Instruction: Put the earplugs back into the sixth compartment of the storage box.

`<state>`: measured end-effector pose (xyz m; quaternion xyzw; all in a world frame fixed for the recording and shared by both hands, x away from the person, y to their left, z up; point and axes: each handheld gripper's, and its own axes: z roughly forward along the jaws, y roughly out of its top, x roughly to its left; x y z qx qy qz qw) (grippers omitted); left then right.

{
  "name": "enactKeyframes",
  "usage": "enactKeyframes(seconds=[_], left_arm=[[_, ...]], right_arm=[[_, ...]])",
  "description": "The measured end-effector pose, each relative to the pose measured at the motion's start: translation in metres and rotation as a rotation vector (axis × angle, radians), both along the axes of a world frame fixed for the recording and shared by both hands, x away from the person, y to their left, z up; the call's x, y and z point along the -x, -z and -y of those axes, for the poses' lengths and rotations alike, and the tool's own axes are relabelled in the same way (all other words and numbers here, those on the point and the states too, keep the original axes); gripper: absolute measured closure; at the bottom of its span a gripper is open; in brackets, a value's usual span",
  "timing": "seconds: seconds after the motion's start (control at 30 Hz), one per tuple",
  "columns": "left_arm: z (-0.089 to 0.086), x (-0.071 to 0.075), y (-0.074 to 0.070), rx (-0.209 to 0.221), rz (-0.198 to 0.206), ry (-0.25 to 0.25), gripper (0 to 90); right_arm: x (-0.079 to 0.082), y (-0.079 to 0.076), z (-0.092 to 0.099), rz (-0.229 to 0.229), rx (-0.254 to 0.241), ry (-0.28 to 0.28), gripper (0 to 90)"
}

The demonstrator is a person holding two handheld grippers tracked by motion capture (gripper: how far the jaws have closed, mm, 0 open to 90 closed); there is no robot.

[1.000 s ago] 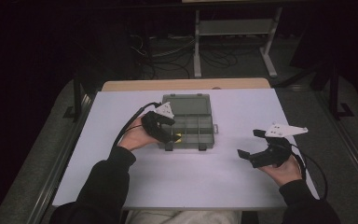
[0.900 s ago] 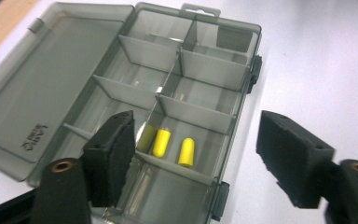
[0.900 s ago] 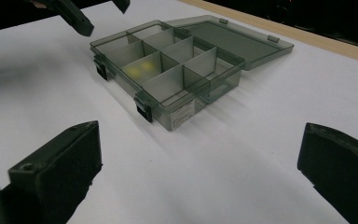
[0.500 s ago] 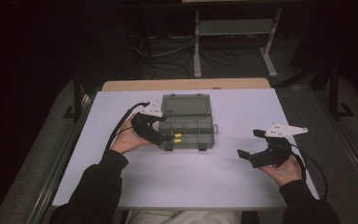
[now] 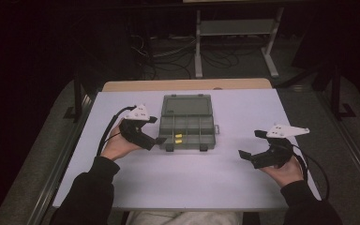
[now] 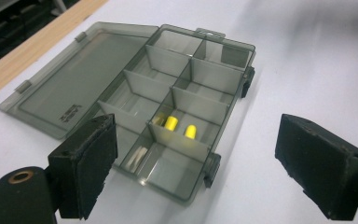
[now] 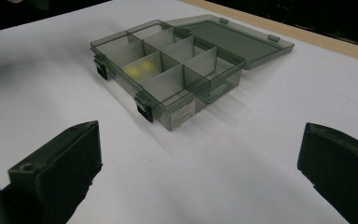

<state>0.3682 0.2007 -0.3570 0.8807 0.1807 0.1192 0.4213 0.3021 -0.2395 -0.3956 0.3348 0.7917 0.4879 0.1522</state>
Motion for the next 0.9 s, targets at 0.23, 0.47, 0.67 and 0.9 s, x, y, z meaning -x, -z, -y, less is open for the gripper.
enactKeyframes(seconds=[0.23, 0.47, 0.67, 0.9], left_arm=[[-0.020, 0.009, 0.003, 0.050, 0.005, -0.041, 11.0], [-0.030, 0.017, 0.005, 0.088, 0.003, -0.055, 6.8], [-0.034, 0.024, 0.006, 0.115, 0.023, -0.074, 0.1], [-0.048, 0.033, 0.007, 0.177, 0.049, -0.100, 0.0]], right_arm=[[0.000, 0.000, 0.000, -0.001, 0.002, 0.000, 0.0], [0.000, 0.000, 0.000, -0.002, 0.004, 0.000, 0.0], [0.000, 0.000, 0.000, -0.003, 0.001, 0.001, 0.0], [0.000, 0.000, 0.000, -0.002, 0.001, 0.002, 0.0]])
